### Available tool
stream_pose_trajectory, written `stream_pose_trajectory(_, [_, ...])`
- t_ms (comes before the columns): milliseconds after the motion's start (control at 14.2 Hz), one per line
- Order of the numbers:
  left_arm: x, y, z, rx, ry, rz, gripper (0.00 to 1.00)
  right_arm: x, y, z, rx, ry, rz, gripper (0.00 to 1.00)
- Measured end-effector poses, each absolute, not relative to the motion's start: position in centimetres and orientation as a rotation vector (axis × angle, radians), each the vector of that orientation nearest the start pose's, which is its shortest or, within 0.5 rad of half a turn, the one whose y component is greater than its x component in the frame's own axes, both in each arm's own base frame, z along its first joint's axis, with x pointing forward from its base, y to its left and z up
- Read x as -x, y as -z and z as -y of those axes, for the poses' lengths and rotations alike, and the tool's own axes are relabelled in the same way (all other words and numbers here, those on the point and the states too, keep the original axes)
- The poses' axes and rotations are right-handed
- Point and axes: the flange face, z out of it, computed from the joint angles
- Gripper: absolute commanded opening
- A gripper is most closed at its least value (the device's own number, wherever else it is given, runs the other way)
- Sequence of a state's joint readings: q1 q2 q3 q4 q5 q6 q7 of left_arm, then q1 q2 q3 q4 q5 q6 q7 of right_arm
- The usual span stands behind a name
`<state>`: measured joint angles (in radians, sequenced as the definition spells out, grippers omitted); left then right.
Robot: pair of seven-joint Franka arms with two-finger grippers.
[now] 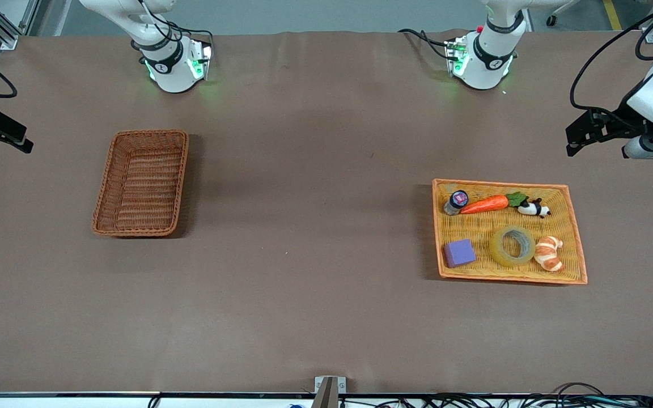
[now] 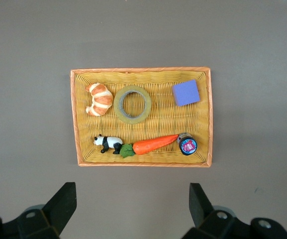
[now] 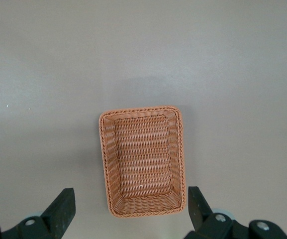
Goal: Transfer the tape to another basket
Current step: 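Move the left gripper over the orange tray toward the yellow tape roll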
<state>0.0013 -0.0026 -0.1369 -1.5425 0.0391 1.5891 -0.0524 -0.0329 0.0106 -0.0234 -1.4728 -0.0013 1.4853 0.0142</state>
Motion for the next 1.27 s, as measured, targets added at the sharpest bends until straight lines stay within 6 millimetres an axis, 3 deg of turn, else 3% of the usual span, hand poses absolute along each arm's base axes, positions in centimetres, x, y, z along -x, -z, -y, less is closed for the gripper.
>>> stream_pose_trajectory(141, [-55.4,-63.6,7.3,3.104,0.066,-0.134,1.00,-54.9,-65.7,3.1,3.141,0.003,-0.111,1.00])
stream_pose_trajectory(282, [-56.4,-61.0,8.4,3.104,-0.005,-0.172,1.00,-54.8,-65.7,3.1,3.141,0.002,-0.111,1.00])
stream_pose_trajectory(494, [-59.1,-54.2,12.2,3.111,-0.080,-0.247,1.00,-54.9,-65.7,3.1,3.141,0.001,-0.112,1.00])
stream_pose_trajectory(635, [-60.3,-48.2,13.2,3.120,-0.077,-0.251,1.00,-54.8,-65.6,3.2,3.141,0.001,-0.114,1.00])
stream_pose_trajectory(846, [-60.2,-41.2,11.3,3.124,-0.046,-0.214,1.00,-54.8,-65.6,3.7,3.141,0.000,-0.129,1.00])
stream_pose_trajectory(987, [-60.1,-38.1,8.6,3.124,-0.031,-0.170,1.00,-54.8,-65.6,3.8,3.140,-0.001,-0.132,1.00])
stream_pose_trajectory(1269, [-61.4,-31.0,2.5,3.115,-0.025,-0.084,0.90,-54.8,-65.6,3.9,3.140,-0.002,-0.133,1.00])
